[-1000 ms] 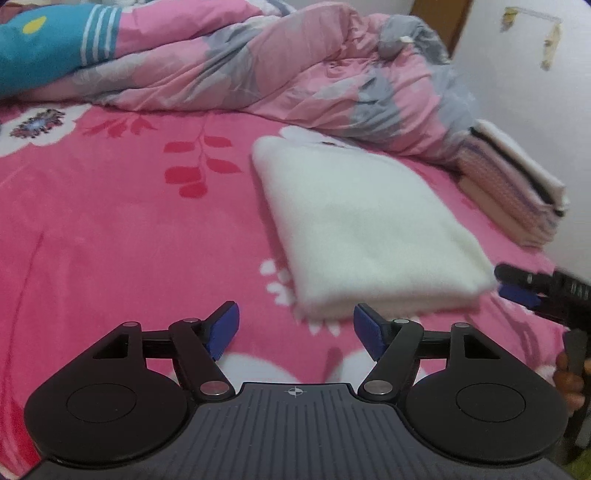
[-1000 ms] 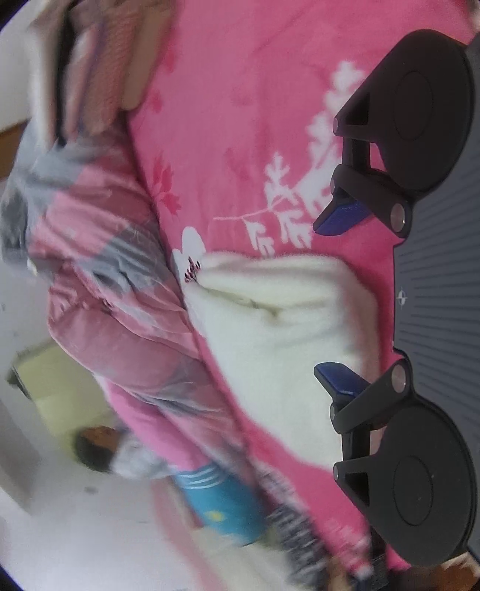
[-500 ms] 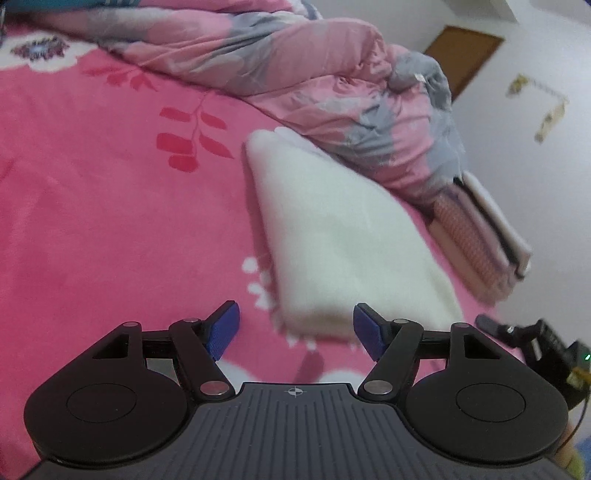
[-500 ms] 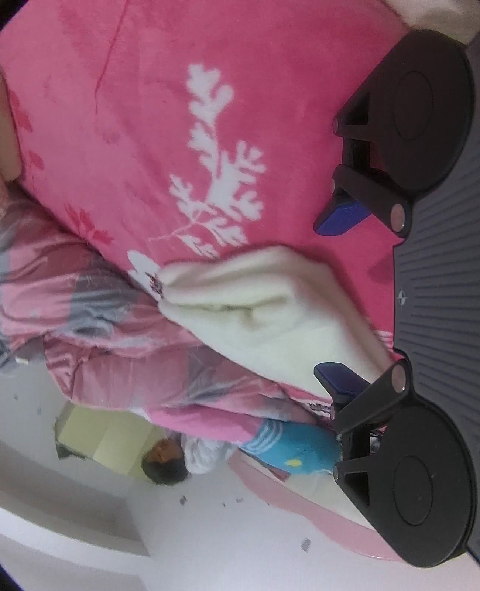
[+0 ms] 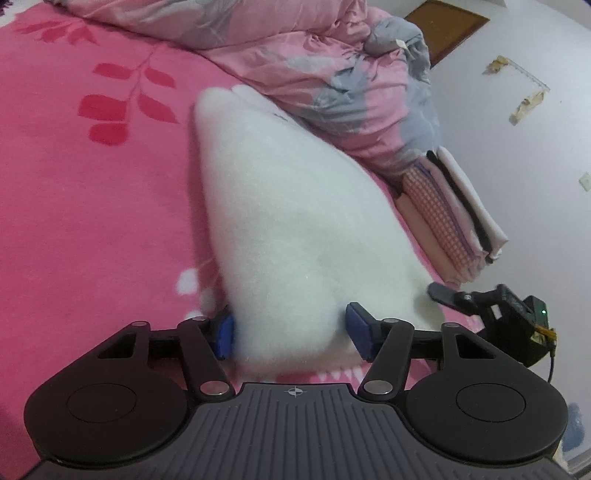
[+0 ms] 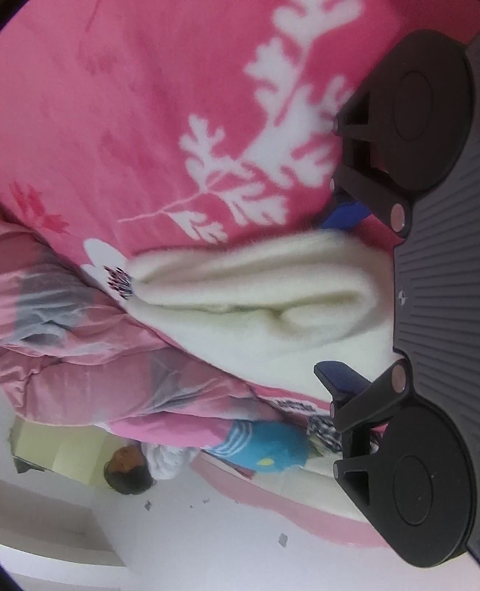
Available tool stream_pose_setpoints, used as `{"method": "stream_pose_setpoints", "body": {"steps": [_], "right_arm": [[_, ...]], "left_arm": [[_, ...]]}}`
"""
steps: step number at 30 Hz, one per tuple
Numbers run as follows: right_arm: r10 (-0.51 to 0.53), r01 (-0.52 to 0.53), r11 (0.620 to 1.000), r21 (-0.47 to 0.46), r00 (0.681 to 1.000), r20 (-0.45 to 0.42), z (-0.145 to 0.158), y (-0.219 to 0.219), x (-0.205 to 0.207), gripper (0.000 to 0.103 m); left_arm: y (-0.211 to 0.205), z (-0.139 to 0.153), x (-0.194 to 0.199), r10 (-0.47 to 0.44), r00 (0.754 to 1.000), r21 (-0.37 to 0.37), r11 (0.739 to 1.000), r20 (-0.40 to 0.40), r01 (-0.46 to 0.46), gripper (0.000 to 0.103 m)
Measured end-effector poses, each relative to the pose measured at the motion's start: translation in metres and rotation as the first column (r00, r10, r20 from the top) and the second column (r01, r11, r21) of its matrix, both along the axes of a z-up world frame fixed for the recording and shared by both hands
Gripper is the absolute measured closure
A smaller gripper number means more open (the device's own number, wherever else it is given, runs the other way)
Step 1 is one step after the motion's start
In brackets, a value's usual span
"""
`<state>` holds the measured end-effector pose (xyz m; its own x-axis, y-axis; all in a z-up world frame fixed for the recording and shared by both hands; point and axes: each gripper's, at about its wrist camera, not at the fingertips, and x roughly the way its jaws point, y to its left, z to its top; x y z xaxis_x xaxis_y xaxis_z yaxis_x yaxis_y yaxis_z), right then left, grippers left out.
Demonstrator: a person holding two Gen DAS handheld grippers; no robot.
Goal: Fold clothes
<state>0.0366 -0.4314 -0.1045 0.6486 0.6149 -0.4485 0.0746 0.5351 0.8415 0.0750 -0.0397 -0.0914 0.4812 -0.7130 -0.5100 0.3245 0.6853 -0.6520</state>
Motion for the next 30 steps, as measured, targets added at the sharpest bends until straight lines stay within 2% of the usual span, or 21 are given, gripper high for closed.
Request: {"method": "stream_pose_setpoints", "body": {"steps": [2, 4, 7, 9, 16, 22, 24, 26, 28, 30], "right_arm": [[0.017, -0.017, 1.000, 0.003, 1.000, -0.009, -0.003, 0.001, 0.008, 0.043], [0.032, -0.032, 0.999, -0.001, 0.999, -0.012, -0.003, 0.003, 0.013, 0.053], [0.033, -0.033, 0.999, -0.004, 0.999, 0.013, 0.002, 0.007, 0.008, 0.062], [0.029, -0.029, 1.000, -0.001, 0.999, 0.032, 0.006, 0.008, 0.001, 0.066], [0.027, -0.029, 0.999, 0.020, 0.996, 0.086, 0.020, 0.013, -0.026, 0.067], [0.085, -0.090, 0.993, 0.073, 0.994, 0.073, 0.015, 0.040, -0.094, 0.068], [0.095, -0.099, 0.993, 0.062, 0.993, 0.067, 0.009, 0.050, -0.115, 0.067], [0.095, -0.096, 0.995, 0.019, 0.994, 0.062, 0.003, 0.054, -0.124, 0.063], [0.084, -0.083, 0.996, -0.019, 0.995, 0.046, -0.004, 0.056, -0.124, 0.057], [0.074, -0.074, 0.997, -0.018, 0.996, 0.042, -0.001, 0.053, -0.126, 0.054]], "left_arm": [[0.000, 0.000, 0.002, 0.011, 1.000, -0.009, 1.000, -0.015, -0.011, 0.054], [0.001, 0.001, 0.004, 0.021, 0.999, -0.018, 1.000, -0.028, -0.022, 0.067], [0.004, 0.007, -0.002, 0.047, 0.999, -0.028, 0.998, -0.012, -0.047, 0.075], [0.003, 0.013, -0.003, 0.059, 0.998, -0.031, 0.998, -0.003, -0.059, 0.077], [0.016, 0.036, -0.030, 0.003, 1.000, -0.018, 1.000, 0.029, -0.003, 0.078], [0.053, 0.037, -0.095, -0.063, 0.998, 0.017, 0.998, -0.006, 0.064, 0.078], [0.057, 0.029, -0.109, -0.082, 0.996, 0.039, 0.996, -0.019, 0.083, 0.077], [0.054, 0.021, -0.114, -0.101, 0.995, 0.107, 0.989, 0.003, 0.100, 0.073], [0.050, 0.023, -0.115, -0.110, 0.993, 0.144, 0.984, 0.032, 0.105, 0.069], [0.052, 0.031, -0.119, -0.121, 0.991, 0.176, 0.978, 0.062, 0.108, 0.065]]}}
